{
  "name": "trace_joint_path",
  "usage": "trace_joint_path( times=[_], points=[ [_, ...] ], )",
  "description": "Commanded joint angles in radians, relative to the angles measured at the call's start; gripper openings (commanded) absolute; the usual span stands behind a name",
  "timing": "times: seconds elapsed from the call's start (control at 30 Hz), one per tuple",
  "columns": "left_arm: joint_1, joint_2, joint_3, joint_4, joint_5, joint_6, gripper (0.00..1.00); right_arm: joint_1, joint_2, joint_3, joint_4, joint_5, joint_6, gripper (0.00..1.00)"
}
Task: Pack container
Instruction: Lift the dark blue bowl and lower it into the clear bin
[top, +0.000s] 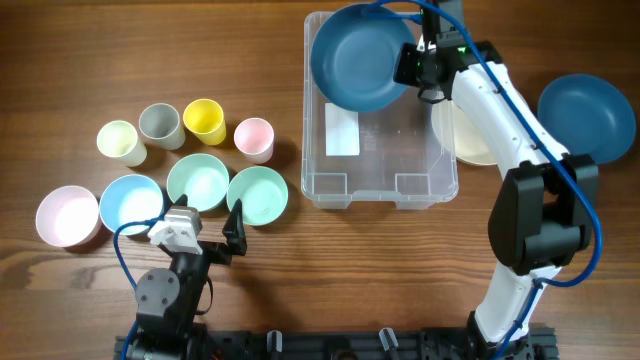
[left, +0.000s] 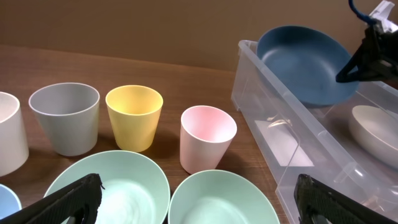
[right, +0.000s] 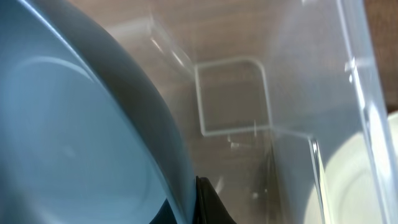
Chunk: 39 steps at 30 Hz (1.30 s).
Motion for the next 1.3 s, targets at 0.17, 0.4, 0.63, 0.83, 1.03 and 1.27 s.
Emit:
trace_joint_path(
  times=[0.17,0.4,0.63,0.83,1.03,1.27],
  points=[
    [-0.003,-0.005,-0.005,0.002,0.016,0.016,1.00,0.001,0.009,0.039,0.082,-0.027,0.049,0.39],
    [-0.003,-0.005,-0.005,0.002,0.016,0.016,1.00,-0.086,-0.164,0.039,0.011,-0.025,0.055,0.62],
    [-0.003,-0.005,-0.005,0.002,0.016,0.016,1.00,-0.109,-0.239,0.023,-0.323,-0.389,-0.135,0.44],
    [-0.003,-0.005,-0.005,0.002,0.016,0.016,1.00,0.222,-0.234,-0.123,-0.342,-0.080,-0.100,0.12],
    [-0.003,-0.005,-0.005,0.002,0.016,0.016,1.00,0.291,-0.225,-0.321,-0.273,-0.069,-0.089,0.07],
    [-0.003,-0.005,-0.005,0.002,0.016,0.016,1.00,0.291,-0.193,-0.483,0.058,-0.071,-0.069,0.11]
  ],
)
